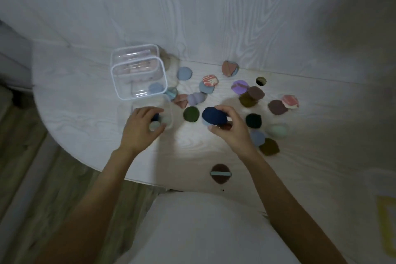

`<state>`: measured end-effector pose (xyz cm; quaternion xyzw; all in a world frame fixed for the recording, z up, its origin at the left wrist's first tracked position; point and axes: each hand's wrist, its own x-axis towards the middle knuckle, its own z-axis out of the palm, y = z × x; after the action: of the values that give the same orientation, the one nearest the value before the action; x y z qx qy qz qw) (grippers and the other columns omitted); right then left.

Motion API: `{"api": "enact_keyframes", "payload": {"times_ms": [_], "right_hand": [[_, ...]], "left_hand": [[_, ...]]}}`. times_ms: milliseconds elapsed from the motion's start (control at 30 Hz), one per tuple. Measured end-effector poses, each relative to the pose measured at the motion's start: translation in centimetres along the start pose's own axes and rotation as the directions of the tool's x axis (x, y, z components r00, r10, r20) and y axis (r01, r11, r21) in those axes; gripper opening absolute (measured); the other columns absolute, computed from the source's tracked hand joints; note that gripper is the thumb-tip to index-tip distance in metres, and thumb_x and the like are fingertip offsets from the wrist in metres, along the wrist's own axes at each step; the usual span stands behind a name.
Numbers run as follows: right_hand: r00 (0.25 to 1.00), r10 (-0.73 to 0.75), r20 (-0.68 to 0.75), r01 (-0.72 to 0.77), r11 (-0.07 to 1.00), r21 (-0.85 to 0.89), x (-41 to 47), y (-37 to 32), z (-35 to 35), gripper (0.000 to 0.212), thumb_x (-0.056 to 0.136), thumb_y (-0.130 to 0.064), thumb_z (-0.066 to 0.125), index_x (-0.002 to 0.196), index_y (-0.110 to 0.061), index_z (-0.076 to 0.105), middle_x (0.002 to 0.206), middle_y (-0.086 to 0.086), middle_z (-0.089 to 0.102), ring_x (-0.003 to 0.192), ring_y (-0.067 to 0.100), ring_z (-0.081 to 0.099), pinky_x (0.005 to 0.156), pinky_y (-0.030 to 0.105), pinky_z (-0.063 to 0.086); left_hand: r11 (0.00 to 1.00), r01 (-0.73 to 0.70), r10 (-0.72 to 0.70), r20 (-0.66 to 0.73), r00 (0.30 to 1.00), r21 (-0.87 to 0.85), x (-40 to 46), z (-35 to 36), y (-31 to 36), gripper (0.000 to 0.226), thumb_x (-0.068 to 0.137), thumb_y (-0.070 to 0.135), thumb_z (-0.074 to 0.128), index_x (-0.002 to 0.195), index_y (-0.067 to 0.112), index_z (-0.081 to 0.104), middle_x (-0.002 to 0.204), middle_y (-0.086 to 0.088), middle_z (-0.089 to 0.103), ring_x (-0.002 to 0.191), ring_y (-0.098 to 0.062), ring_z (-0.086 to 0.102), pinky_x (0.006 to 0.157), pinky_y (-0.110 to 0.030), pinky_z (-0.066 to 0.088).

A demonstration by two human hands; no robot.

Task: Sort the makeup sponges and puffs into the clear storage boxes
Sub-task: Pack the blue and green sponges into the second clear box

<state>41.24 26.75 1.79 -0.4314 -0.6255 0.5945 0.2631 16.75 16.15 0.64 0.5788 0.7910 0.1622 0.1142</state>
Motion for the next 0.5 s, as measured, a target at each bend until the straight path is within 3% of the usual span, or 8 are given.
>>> {"api": "enact_keyframes", "payload": {"times_ms": [133,300,367,433,500], "right_hand": [[0.994,-0.029,0.105,0.029,1.000,-0.001,2.4,-1.6,5.2,0.025,0.092,-0.008,0.056,0.112,-0.021,0.061,0.118,0.000,0.059,0.107,0.016,0.057,0.088,0.027,0.050],[0.995,-0.085,0.048,0.093,0.977,-0.194,5.4,-2.1,11.9,0.036,0.088,-0.005,0.059,0.122,-0.013,0.055,0.121,0.009,0.057,0.110,0.019,0.054,0.092,0.028,0.047],[0.996,-0.089,0.013,0.089,0.954,-0.288,6.3,-1.7,14.0,0.038,0.084,-0.007,0.064,0.121,-0.010,0.053,0.119,0.010,0.054,0.110,0.023,0.051,0.091,0.030,0.046],[0.991,-0.133,-0.010,0.117,0.901,-0.417,6.8,-1.2,15.6,0.035,0.082,-0.008,0.066,0.114,-0.007,0.055,0.117,0.011,0.053,0.108,0.027,0.049,0.087,0.031,0.044],[0.978,-0.200,0.051,0.191,0.782,-0.594,7.1,-0.4,16.4,0.031,0.081,-0.007,0.064,0.112,-0.006,0.056,0.117,0.013,0.053,0.102,0.027,0.051,0.083,0.030,0.043]], "left_hand": [[0.997,-0.065,0.056,0.200,0.978,0.039,1.1,-0.7,-3.5,0.072,0.073,0.066,0.042,0.130,0.023,0.052,0.135,-0.003,0.050,0.121,-0.028,0.044,0.099,-0.042,0.039],[0.989,-0.098,0.054,0.334,0.941,0.114,2.4,-0.5,-5.1,0.078,0.070,0.074,0.025,0.133,0.033,0.045,0.144,0.006,0.040,0.129,-0.025,0.037,0.101,-0.040,0.037],[0.991,-0.095,0.055,0.355,0.933,0.096,2.2,-0.6,-5.8,0.081,0.069,0.075,0.022,0.134,0.032,0.045,0.143,0.006,0.039,0.125,-0.024,0.040,0.095,-0.037,0.041],[0.993,-0.103,0.079,0.335,0.939,0.053,1.5,-0.8,-6.7,0.082,0.069,0.075,0.027,0.134,0.029,0.045,0.142,0.005,0.040,0.122,-0.024,0.043,0.090,-0.038,0.046],[0.991,-0.130,0.118,0.312,0.943,0.019,0.8,-0.6,-7.4,0.081,0.071,0.073,0.041,0.134,0.024,0.045,0.142,0.003,0.041,0.121,-0.024,0.045,0.086,-0.039,0.049]]}}
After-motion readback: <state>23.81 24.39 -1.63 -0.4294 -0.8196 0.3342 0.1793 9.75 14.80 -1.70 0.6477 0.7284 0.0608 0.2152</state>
